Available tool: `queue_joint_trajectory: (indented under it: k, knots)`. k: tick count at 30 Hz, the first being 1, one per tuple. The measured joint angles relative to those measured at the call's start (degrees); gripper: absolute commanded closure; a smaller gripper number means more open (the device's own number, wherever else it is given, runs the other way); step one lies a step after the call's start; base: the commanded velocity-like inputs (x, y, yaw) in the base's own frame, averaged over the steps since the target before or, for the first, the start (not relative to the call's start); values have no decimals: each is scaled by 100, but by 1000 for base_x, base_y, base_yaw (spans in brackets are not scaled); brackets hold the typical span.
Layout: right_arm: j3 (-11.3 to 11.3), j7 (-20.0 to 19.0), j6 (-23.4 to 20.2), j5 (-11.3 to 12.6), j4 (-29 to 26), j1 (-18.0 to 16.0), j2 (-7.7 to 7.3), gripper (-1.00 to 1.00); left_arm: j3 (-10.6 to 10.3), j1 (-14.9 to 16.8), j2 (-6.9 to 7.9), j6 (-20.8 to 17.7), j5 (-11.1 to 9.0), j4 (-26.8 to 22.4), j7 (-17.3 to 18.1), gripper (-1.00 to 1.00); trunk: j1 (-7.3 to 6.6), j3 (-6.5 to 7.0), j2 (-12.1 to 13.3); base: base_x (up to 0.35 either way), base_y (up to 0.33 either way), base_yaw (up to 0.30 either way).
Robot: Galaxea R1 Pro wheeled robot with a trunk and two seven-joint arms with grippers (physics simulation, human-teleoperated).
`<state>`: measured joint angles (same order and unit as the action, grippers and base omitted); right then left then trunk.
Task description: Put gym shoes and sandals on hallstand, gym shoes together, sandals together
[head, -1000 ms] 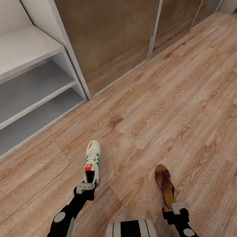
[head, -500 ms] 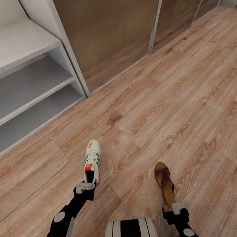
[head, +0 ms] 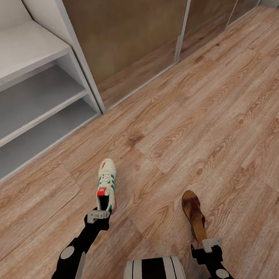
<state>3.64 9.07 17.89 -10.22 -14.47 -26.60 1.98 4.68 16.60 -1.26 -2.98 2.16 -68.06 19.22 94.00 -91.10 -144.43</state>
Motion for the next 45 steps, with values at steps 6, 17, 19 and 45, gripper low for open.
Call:
queue_joint_trajectory:
  k: [6, 17, 19, 45]
  knots:
    - [2, 0, 1, 0, 0, 0, 0, -100, -9, -10, 0, 11, 5, -15, 8, 100, 0, 0, 0, 0, 0, 0]
    - [3, 0, 1, 0, 0, 0, 0, -100, -16, -9, -7, 29, 7, 2, 11, 100, -2, 0, 0, 40, 0, 0]
    - [3, 0, 3, 0, 0, 0, 0, -100, -16, -9, -5, 41, 8, 2, 14, 100, -2, 0, 0, 194, 0, 0]
    - [16, 8, 6, -5, -6, 0, -2, 100, -15, -10, 2, 55, 8, 1, 17, 100, 0, 0, 0, 24, 0, 0]
